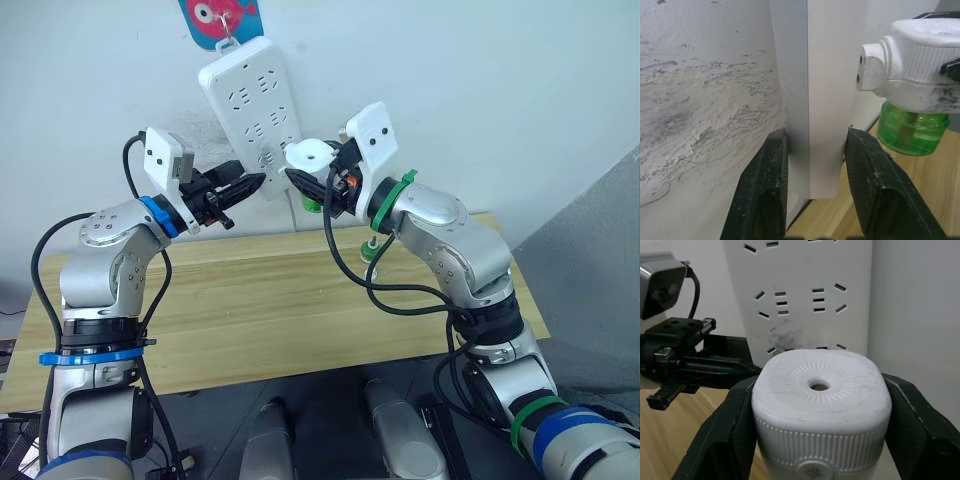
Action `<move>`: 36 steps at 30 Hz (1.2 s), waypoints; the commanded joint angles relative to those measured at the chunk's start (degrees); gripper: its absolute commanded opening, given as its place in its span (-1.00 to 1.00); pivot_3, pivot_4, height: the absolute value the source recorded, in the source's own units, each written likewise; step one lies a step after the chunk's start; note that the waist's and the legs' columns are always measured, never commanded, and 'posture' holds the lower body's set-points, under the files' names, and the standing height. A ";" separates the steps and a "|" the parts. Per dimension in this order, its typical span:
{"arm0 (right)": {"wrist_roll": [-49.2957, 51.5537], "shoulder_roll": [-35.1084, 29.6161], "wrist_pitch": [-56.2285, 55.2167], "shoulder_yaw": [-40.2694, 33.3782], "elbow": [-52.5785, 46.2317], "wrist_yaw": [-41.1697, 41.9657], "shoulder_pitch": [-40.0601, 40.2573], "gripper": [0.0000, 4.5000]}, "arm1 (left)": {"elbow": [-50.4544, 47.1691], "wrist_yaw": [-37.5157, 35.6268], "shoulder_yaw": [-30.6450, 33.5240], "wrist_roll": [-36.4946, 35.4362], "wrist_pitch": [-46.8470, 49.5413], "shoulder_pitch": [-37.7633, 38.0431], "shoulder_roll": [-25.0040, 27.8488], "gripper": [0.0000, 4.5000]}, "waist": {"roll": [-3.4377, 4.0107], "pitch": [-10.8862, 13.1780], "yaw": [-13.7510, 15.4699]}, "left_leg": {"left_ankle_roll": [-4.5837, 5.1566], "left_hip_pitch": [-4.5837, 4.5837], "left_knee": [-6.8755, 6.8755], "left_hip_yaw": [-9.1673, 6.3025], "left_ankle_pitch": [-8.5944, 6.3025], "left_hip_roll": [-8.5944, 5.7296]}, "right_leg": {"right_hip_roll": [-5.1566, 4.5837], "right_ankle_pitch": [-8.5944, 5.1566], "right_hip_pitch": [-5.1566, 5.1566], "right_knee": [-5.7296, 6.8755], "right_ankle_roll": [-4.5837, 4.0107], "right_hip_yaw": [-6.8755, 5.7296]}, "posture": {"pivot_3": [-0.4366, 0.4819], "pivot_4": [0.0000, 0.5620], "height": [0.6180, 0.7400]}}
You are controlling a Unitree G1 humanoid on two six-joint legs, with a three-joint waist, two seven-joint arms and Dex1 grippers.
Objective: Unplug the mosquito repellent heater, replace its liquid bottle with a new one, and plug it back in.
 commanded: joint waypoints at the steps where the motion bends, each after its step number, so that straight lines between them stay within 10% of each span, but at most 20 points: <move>1: -0.74 0.63 -1.65 -0.49 -0.92 0.10 -1.53 0.34 | -1.20 -0.10 0.05 -0.03 0.47 0.62 0.72 -0.41 | 0.00 0.00 0.00 | 0.00 0.00 0.00 0.00 0.00 0.00 | 0.00 0.00 0.00 0.00 0.00 0.00 | -0.47 -0.07 1.00; 33: -5.60 8.47 -14.21 -0.28 21.18 4.54 -7.83 0.34 | -3.28 -0.01 0.38 -1.46 4.80 0.07 -2.37 -0.42 | -0.05 -0.06 -1.66 | 0.05 0.36 0.11 0.00 0.43 -0.02 | 0.09 -0.07 0.01 0.79 0.14 0.07 | -0.47 -0.09 1.00; 36: -5.15 7.53 -13.30 -1.07 19.53 5.28 -7.11 0.80 | -2.05 0.04 0.47 -0.25 3.26 -0.17 -1.98 -0.42 | -0.05 -0.06 -1.55 | 0.05 0.35 0.10 -0.01 0.43 -0.03 | 0.09 -0.07 0.01 0.79 0.14 0.07 | -0.47 -0.07 1.00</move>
